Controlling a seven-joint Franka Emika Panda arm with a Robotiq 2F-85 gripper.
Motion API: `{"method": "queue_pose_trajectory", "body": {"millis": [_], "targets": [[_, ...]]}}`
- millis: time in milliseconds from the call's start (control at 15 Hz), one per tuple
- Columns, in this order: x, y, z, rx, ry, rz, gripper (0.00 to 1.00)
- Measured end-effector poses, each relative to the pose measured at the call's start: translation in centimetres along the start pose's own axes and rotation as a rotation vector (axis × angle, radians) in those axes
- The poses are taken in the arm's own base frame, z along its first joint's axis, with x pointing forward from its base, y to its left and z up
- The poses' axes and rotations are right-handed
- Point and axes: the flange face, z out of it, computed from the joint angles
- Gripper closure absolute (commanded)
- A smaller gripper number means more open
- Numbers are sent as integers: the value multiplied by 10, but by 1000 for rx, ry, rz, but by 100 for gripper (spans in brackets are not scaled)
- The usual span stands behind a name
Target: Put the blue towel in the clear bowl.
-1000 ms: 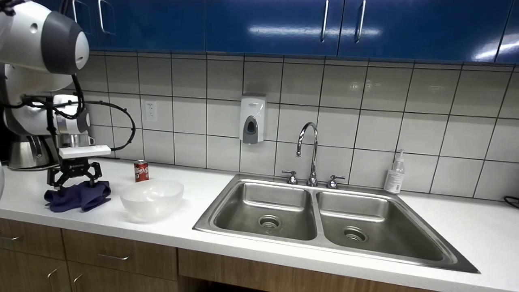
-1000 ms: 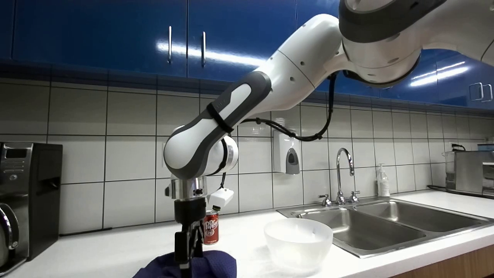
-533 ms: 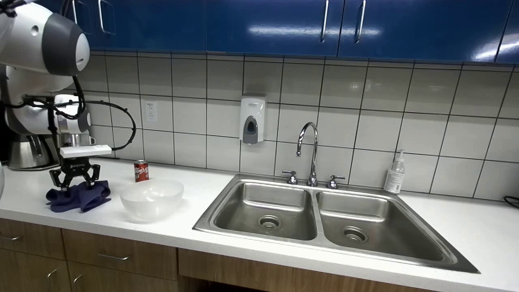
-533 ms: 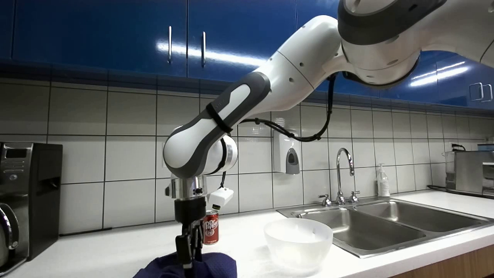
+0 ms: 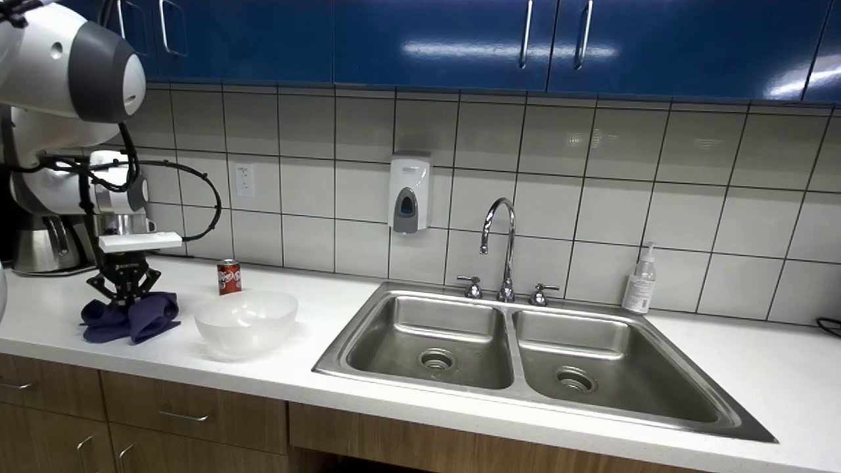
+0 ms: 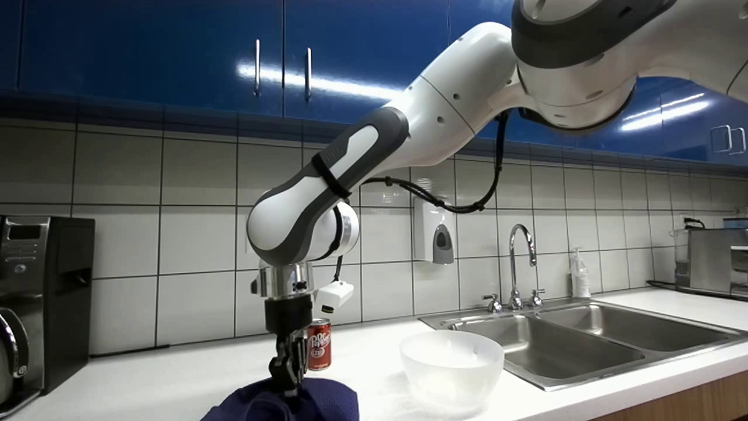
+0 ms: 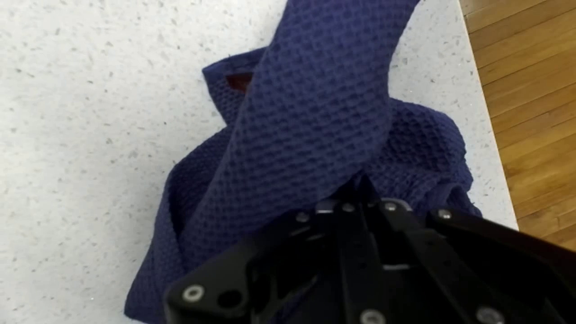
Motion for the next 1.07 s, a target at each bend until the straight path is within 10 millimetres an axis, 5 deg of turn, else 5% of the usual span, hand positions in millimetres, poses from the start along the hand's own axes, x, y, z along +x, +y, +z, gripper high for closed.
{"method": "queue_pose_trajectory", "body": {"millis": [533,1067], "targets": [[-14,16,-15,9,-13,44,99],[-25,11,-106,-35,59,93,99]]}}
